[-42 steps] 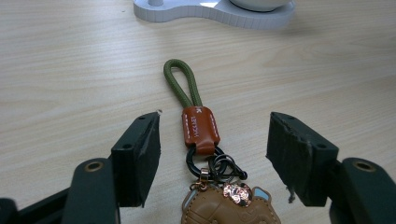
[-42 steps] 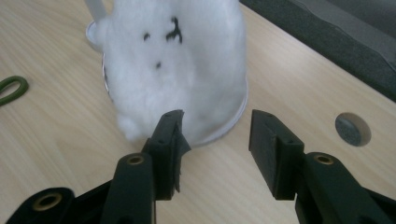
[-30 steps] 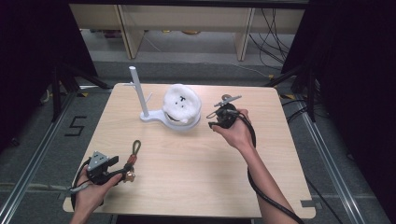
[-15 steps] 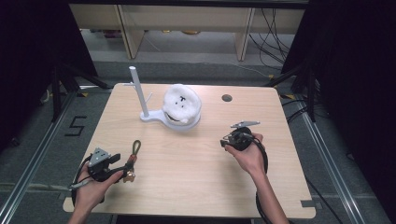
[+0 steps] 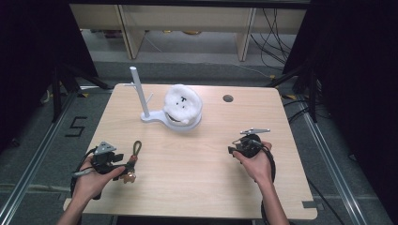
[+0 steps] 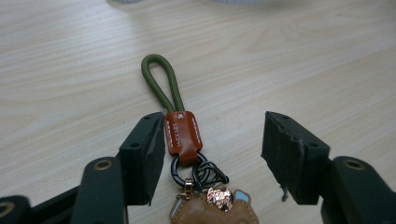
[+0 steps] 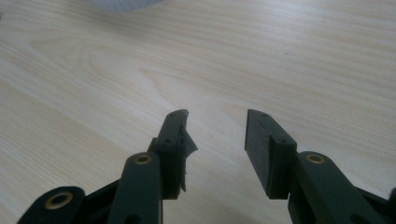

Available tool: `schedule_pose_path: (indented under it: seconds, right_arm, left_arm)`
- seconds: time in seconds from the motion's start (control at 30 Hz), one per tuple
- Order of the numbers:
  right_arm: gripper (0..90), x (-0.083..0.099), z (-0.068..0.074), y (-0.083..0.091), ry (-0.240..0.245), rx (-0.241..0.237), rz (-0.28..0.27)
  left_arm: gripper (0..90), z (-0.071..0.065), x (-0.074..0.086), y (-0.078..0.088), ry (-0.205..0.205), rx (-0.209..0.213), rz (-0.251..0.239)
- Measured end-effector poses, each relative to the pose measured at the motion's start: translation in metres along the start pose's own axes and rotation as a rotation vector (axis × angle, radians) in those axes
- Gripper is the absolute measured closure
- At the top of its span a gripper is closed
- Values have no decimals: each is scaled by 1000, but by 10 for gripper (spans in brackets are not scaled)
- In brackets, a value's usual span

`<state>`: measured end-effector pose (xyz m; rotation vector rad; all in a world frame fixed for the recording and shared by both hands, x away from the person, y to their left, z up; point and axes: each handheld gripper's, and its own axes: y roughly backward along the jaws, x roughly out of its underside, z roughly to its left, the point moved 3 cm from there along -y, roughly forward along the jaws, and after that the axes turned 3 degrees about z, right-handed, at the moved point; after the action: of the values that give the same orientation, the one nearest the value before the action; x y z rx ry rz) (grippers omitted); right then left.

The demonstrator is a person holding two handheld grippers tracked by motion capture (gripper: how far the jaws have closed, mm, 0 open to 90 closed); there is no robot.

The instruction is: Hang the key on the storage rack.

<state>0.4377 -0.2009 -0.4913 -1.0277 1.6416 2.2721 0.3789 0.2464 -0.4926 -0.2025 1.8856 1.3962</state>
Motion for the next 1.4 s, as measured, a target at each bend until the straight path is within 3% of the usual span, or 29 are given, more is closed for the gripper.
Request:
schedule_pose_path:
  seconds: [0.03, 0.07, 0.17, 0.27, 0.33, 0.43, 0.47, 0.5, 0.57, 0.6, 0.73, 0.77, 0.93, 1.23, 1.27, 1.37, 1.4]
  right_arm:
    - [594, 0, 0, 0, 0, 0, 0]
    - [594, 2, 4, 2, -66, -11, 29]
    - [591, 2, 3, 3, -65, -15, 37]
    - [591, 3, 2, 4, -70, -16, 48]
    - [590, 4, 1, 3, -71, -14, 57]
    - [591, 4, 2, 3, -95, -14, 57]
    - [590, 4, -2, 4, -57, -12, 64]
    - [590, 4, -1, 4, -66, -4, 51]
    - [588, 4, -4, 3, -56, 11, 66]
    - [584, 5, -3, 4, -61, -18, 70]
    - [578, 5, -4, 3, -46, -13, 59]
    - [576, 5, -3, 4, -58, -38, 74]
    - [574, 4, -2, 3, -70, -18, 61]
    - [572, 4, -1, 2, -70, -27, 65]
    - [572, 4, -1, 2, -70, -29, 66]
    - [572, 4, -1, 2, -70, -31, 65]
    - [572, 4, -1, 2, -70, -31, 65]
  left_arm:
    - [408, 0, 0, 0, 0, 0, 0]
    - [411, 2, -4, -2, -2, -5, 48]
    - [424, 3, -11, -10, 22, -31, 86]
    - [436, 3, -15, -15, 29, -25, 115]
    - [457, 5, -21, -24, 13, -22, 215]
    - [463, 7, -23, -30, 21, -46, 245]
    - [464, 8, -25, -34, 29, -52, 271]
    - [464, 9, -25, -36, 24, -57, 300]
    - [465, 9, -25, -38, 42, -54, 307]
    - [470, 9, -25, -42, 76, -60, 320]
    - [503, 12, -26, -46, 63, -70, 345]
    - [503, 12, -27, -47, 61, -72, 353]
    - [528, 10, -30, -50, 45, -73, 382]
    - [573, 8, -33, -53, 42, -92, 436]
    - [576, 7, -33, -54, 58, -87, 442]
    - [582, 8, -35, -55, 24, -94, 450]
    - [586, 6, -34, -56, 44, -92, 444]
